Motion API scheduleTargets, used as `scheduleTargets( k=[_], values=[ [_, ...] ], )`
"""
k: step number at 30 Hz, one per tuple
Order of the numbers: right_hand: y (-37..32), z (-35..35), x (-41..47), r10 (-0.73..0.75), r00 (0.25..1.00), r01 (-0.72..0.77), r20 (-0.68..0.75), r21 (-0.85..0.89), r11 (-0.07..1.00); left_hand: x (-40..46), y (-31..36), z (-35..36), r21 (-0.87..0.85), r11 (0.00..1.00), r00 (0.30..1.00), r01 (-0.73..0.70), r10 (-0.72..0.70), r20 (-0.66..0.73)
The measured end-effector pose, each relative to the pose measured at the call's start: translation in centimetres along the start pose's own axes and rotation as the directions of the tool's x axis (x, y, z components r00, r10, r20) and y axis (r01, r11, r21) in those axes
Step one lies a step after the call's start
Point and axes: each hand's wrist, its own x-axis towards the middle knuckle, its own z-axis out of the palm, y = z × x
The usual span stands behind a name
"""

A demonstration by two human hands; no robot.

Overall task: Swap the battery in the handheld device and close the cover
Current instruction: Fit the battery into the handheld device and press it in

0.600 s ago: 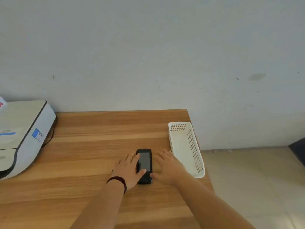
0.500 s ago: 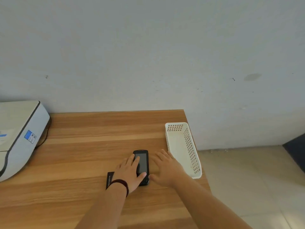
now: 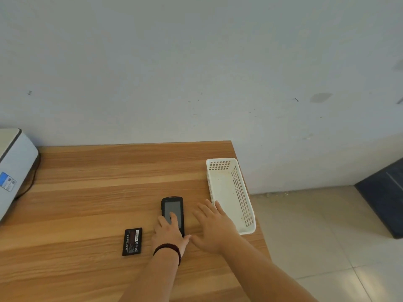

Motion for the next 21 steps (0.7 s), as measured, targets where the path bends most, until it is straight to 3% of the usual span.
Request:
scheduleTargets(
  k=[14, 21],
  values=[
    [-0.7, 0.1, 0.0, -0.011, 1.000, 0.012, -0.010, 0.012, 1.000, 0.2, -0.9, -0.3, -0.133, 0.991, 1.000, -0.006, 0.004, -0.018],
    [-1.0, -0.1, -0.1, -0.027, 0.999, 0.027, -0.019, 0.020, 0.999, 0.1, -2.1, -0.6, -0.424, 0.906, 1.000, 0.007, -0.009, -0.001]
  ],
)
